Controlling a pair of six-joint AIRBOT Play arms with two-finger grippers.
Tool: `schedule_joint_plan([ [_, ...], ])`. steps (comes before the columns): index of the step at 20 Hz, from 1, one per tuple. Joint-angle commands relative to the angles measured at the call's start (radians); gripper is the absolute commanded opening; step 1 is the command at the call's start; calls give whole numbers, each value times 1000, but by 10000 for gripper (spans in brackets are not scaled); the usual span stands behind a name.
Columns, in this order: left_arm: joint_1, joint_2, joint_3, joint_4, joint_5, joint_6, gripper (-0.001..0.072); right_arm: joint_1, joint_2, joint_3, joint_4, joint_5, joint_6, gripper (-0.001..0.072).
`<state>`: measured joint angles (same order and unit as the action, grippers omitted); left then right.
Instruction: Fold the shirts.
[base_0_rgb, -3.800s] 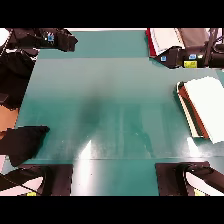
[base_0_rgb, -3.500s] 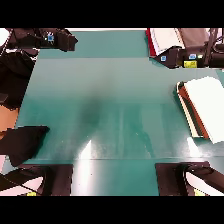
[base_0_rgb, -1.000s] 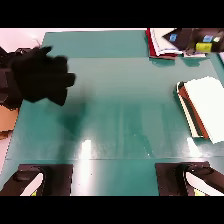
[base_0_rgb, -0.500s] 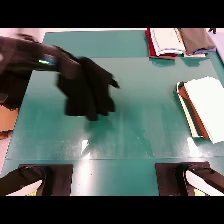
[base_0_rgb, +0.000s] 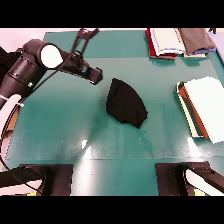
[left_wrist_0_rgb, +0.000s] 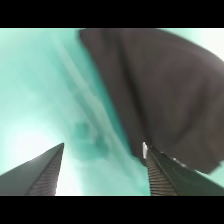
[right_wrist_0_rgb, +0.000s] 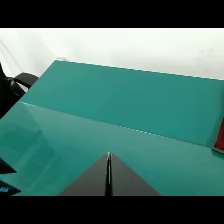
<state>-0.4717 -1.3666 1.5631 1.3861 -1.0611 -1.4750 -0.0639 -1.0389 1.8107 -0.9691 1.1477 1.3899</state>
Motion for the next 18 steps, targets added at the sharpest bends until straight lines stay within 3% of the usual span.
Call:
schedule_joint_plan([
  [1, 99, -59, -61, -147, 38, -16, 589, -2, 0, 2, 0, 9, 1, 15],
  [5, 84, -233, -74, -304, 67, -5, 589, -2, 0, 2, -1, 31, 1, 15],
  [8, 42, -336, -74, -417, 101, 60, 589, -2, 0, 2, -2, 50, 1, 15],
  [13, -17, -391, -74, -422, 171, 70, 577, -2, -11, 2, -1, 56, 1, 15],
  [16, -7, -391, -46, -417, 130, 71, 131, -2, -32, 2, 0, 92, 1, 15],
  [17, 0, -391, -21, -418, 100, 80, 27, -2, -39, 2, 1, 110, 1, 15],
  [18, 9, -389, 9, -416, 69, 90, 27, -2, -46, 2, -2, 132, 1, 15],
])
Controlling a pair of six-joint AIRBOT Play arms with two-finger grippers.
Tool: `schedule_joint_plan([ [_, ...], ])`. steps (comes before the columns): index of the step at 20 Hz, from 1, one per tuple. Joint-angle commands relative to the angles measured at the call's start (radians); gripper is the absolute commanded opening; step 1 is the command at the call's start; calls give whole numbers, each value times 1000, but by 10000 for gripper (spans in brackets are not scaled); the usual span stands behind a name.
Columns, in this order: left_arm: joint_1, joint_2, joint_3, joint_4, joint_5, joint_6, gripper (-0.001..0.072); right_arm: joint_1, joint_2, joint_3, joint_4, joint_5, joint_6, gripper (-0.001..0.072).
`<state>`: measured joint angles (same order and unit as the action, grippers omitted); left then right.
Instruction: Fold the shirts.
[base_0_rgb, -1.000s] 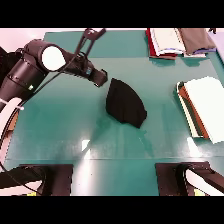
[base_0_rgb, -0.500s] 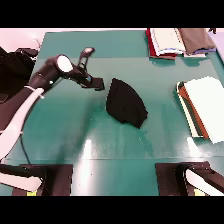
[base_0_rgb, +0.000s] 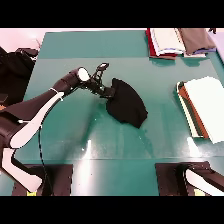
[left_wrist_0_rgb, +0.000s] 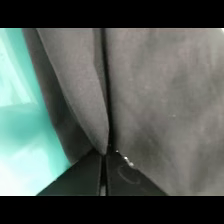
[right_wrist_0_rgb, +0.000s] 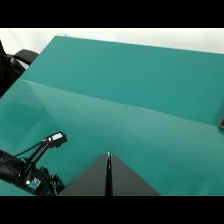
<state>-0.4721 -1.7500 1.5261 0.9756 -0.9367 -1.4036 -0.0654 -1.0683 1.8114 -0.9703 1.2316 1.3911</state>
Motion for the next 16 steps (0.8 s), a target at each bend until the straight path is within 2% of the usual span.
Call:
schedule_joint_plan([
  [1, 20, 5, 78, -5, -85, 24, 27, 0, -26, 0, -1, 71, 0, 15],
  [4, 35, 89, 142, 16, -95, 36, 26, 0, -65, 0, -3, 176, 0, 15],
  [6, 35, 182, 156, 17, -65, 70, 25, 0, -82, -30, -2, 185, 0, 15],
  [12, 27, 470, 260, 29, 90, 149, 25, 0, 1, -229, 2, -104, 0, 15],
  [16, -89, 490, 291, 31, 83, 219, 26, 0, 59, -253, 0, -220, 0, 15],
])
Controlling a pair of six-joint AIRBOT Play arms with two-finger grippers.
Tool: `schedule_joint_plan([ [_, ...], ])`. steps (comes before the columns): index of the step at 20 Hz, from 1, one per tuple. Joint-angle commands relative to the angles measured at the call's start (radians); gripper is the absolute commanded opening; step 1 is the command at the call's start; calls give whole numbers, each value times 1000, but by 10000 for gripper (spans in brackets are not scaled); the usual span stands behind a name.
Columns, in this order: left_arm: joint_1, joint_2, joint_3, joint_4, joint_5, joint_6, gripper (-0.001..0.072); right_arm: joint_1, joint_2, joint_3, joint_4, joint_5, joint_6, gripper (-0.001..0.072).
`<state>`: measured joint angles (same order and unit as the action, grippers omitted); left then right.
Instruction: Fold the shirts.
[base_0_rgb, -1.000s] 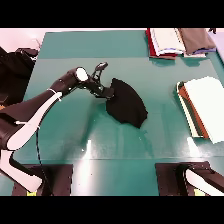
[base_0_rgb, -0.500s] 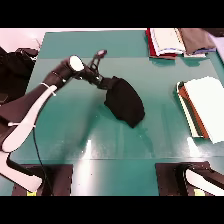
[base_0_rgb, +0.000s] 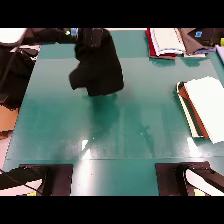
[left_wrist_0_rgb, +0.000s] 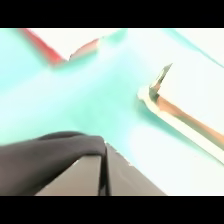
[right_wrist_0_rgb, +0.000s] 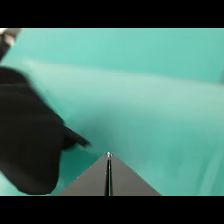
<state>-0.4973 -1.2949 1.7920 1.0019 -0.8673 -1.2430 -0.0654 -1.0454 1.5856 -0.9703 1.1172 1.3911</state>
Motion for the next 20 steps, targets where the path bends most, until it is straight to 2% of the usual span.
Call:
schedule_joint_plan([
  [1, -103, 21, 24, 5, -5, 77, 27, 0, 48, -27, 0, -121, 0, 15],
  [2, -132, 0, 24, 6, -27, 83, 27, 0, 58, -27, 0, -133, 0, 15],
  [3, -154, -23, 24, 9, -56, 99, 66, 0, 67, -27, 0, -138, 0, 15],
  [4, -159, -41, 24, 13, -81, 99, 375, 0, 76, -27, -1, -138, 0, 15],
  [5, -149, -50, 23, 22, -92, 78, 566, 0, 84, -27, -1, -138, 0, 15],
  [11, 140, -76, -42, 82, -137, -116, 567, 0, 104, -27, 1, -136, 0, 15],
  [16, 319, -192, -307, 63, -141, -174, 566, 0, 104, -27, 1, -112, 0, 15],
  [20, 378, -324, -401, 44, -139, -174, 568, 0, 104, -27, 0, -93, 0, 15],
])
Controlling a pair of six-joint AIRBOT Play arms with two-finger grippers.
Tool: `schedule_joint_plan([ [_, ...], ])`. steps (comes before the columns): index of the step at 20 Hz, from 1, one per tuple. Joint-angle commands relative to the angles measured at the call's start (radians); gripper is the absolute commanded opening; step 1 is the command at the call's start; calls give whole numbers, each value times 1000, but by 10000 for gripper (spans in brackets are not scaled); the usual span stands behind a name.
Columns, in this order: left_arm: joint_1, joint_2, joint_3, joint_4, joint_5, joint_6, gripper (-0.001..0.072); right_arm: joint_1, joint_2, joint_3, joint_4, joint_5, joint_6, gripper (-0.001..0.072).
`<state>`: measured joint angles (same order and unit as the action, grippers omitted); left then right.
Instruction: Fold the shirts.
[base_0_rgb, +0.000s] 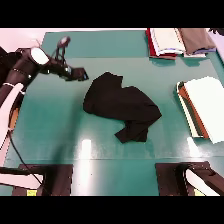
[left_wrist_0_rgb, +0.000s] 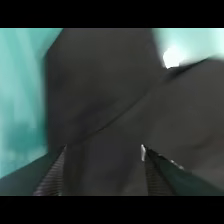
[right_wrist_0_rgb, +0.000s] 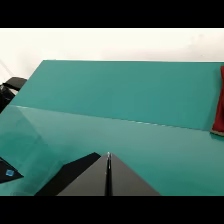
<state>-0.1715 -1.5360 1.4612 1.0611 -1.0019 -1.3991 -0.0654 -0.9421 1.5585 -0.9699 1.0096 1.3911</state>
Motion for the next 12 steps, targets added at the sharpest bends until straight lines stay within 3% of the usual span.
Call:
schedule_joint_plan([
  [1, 54, -105, -70, -16, -3, -17, 568, 0, 0, 0, 0, 14, 0, 15],
  [12, -24, -186, -72, -50, 8, -10, 566, 0, 0, 0, 0, 13, 0, 15],
])
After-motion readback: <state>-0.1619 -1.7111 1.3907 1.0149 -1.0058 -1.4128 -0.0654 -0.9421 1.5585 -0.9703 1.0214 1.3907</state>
